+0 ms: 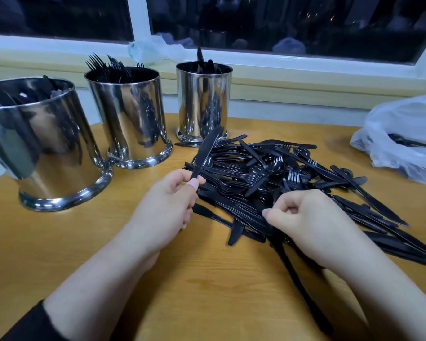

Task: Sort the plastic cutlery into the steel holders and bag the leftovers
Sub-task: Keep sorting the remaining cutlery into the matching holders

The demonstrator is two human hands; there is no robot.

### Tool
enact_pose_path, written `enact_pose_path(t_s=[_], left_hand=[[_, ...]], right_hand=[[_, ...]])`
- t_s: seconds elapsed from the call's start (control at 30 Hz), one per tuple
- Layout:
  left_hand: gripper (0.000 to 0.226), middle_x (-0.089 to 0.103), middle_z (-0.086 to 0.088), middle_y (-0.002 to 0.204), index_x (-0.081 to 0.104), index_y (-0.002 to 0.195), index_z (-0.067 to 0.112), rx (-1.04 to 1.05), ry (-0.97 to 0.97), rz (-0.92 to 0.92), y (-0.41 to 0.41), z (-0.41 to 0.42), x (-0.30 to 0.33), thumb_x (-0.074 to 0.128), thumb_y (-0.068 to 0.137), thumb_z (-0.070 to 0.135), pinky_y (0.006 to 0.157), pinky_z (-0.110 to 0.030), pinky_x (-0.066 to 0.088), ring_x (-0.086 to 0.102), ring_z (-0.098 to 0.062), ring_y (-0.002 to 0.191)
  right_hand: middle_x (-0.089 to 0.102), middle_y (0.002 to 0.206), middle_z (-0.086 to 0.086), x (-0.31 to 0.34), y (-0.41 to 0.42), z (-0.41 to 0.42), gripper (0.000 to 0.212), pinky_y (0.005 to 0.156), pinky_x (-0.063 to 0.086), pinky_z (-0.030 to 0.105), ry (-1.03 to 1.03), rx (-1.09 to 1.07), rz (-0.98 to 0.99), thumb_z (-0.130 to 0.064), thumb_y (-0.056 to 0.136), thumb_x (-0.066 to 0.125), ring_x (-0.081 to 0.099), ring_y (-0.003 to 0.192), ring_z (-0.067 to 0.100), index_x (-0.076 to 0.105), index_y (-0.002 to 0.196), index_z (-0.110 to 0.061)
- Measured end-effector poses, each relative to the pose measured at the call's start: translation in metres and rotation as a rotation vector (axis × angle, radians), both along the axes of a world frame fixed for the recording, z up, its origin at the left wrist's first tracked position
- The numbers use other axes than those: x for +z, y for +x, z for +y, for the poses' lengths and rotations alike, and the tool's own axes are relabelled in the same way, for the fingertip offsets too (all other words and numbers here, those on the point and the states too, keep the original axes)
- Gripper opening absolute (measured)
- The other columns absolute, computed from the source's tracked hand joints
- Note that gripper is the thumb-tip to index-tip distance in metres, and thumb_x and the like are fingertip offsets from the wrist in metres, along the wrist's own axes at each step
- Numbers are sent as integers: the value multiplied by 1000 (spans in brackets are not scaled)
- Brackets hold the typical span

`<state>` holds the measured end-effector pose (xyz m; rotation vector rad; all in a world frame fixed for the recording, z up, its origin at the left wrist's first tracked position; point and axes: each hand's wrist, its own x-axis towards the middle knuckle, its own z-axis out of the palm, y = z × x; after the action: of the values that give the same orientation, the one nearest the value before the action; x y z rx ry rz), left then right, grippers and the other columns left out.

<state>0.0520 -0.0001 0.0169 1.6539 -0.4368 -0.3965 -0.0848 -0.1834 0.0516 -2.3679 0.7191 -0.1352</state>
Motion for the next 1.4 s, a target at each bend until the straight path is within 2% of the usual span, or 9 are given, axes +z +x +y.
enact_pose_path(t_s=[0.23,0.37,0.7,0.8,0.93,1.07,1.23,1.33,1.4], left_hand=[[20,55,3,70,66,104,21,11,-12,28,-2,-1,0,47,108,25,51,-29,38,43,-14,53],[20,47,4,66,62,104,12,-4,-57,120,-3,-3,1,50,108,27,51,-29,33,35,-12,52],[34,36,3,61,59,77,15,-60,-118,286,-14,-8,8,58,103,38,50,-27,33,31,-12,51],[34,32,3,60,69,92,6,-93,-176,347,-26,-16,12,60,101,38,47,-24,33,28,-11,50],[34,29,4,60,72,108,4,-109,-278,408,-41,-29,9,61,100,35,46,-23,29,25,-10,49],[28,41,2,62,73,91,9,-70,-290,398,-43,-33,8,59,102,30,43,-21,29,33,-10,48],[33,60,-2,73,71,77,22,-91,-207,315,-27,-24,13,57,101,40,52,-27,35,48,-12,57],[31,49,-1,62,72,92,18,-74,-174,301,-22,-18,17,57,101,44,54,-29,38,47,-16,54],[32,41,2,60,74,99,16,-57,-187,317,-20,-17,16,60,99,45,47,-25,34,37,-14,49]], right_hand=[[30,50,-2,20,-17,-8,43,41,24,16,112,-21,-103,-26,92,62,26,42,12,40,60,-8],[37,59,3,25,-24,-10,36,59,28,36,261,-33,-93,-27,89,59,33,57,19,44,60,-13],[35,60,6,21,-25,-5,39,59,24,37,490,3,-281,-24,91,59,28,59,23,46,57,-12],[42,57,1,16,-20,6,35,57,28,32,539,7,-303,-33,90,63,34,56,18,58,59,-17],[50,52,-5,4,-12,29,33,58,33,28,480,65,-275,-33,91,67,40,53,14,64,69,-9],[52,43,-18,4,-10,41,33,47,30,11,388,164,-201,-28,97,63,45,40,0,64,66,-15],[55,57,-7,10,0,-3,23,48,35,20,30,41,-273,-45,95,62,43,47,6,70,81,-29],[64,83,-15,14,25,-41,8,60,40,22,-230,-17,-277,-36,98,63,57,72,4,70,99,-35],[62,106,-11,10,46,-62,21,77,41,28,-397,18,-188,-31,100,60,57,98,13,68,120,-31]])
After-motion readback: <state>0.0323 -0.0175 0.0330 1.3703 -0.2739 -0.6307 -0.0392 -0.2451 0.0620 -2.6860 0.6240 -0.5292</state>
